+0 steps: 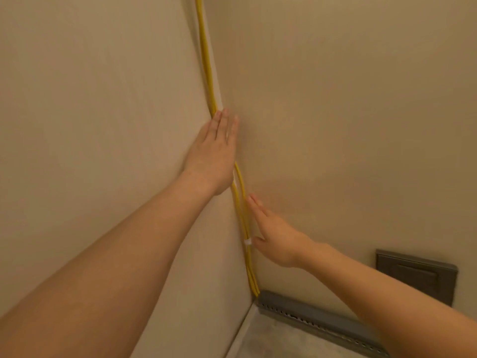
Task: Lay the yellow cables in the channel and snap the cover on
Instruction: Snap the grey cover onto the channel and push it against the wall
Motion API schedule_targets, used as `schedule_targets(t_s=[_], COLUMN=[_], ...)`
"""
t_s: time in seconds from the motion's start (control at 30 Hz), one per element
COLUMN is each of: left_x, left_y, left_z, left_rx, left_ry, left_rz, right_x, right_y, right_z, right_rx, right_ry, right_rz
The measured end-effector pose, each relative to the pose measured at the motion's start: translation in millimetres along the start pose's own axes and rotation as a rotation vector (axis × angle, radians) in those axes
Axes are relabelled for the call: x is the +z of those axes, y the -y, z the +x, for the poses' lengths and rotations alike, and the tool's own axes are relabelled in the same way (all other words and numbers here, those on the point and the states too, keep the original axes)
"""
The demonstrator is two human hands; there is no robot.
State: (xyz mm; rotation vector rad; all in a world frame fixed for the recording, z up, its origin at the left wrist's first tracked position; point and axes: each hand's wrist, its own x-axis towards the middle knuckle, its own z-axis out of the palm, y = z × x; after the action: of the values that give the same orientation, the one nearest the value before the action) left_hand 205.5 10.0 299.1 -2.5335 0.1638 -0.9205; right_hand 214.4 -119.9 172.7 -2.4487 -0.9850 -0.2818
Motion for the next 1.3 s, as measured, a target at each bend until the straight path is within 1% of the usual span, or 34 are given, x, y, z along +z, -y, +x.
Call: schedule_targets(t_s=[0.1,0.23,0.3,0.4,0.53,0.6,0.73,0.83,0.9,0.97,1.03,1.1,1.13,1.2,1.27,1.3], left_x=[12,20,24,28,30,31,35,54,74,98,123,149,160,178,189,193], left_y=[-5,-9,-9,-14,-20,-23,-31,-50,-69,-94,-122,-150,-163,-185,-202,-207], left_z=[6,18,22,23,25,25,14,-13,-39,-72,-110,-149,-169,-198,-212,-214], left_rx=[-0.011,-0.008,-0.016,-0.021,-0.053,-0.071,-0.101,-0.11,-0.094,-0.077,-0.068,-0.063,-0.082,-0.189,-0.288,-0.309], left_ry=[-0.092,-0.124,-0.134,-0.145,-0.149,-0.159,-0.192,-0.194,-0.186,-0.137,-0.038,0.127,0.216,0.363,0.406,0.399], left_rz=[-0.023,-0.077,-0.087,-0.067,-0.068,-0.076,-0.131,-0.19,-0.267,-0.361,-0.483,-0.626,-0.7,-0.892,-1.071,-1.114], right_x=[17,42,51,61,61,56,42,49,66,90,114,128,131,134,135,135], right_y=[-8,-9,-10,-15,-16,-15,-18,-33,-46,-58,-68,-73,-72,-74,-81,-83], right_z=[7,15,17,16,15,15,1,-32,-64,-99,-133,-158,-165,-171,-172,-172], right_rx=[-0.022,-0.076,-0.091,-0.078,-0.067,-0.056,-0.031,0.022,0.05,0.06,0.101,0.125,0.13,0.138,0.121,0.111], right_ry=[-0.024,-0.04,-0.074,-0.125,-0.106,-0.06,0.153,0.267,0.328,0.377,0.407,0.331,0.289,0.226,0.213,0.212], right_rz=[0.062,0.05,-0.024,-0.203,-0.343,-0.368,-0.352,-0.338,-0.33,-0.349,-0.399,-0.46,-0.491,-0.505,-0.499,-0.505])
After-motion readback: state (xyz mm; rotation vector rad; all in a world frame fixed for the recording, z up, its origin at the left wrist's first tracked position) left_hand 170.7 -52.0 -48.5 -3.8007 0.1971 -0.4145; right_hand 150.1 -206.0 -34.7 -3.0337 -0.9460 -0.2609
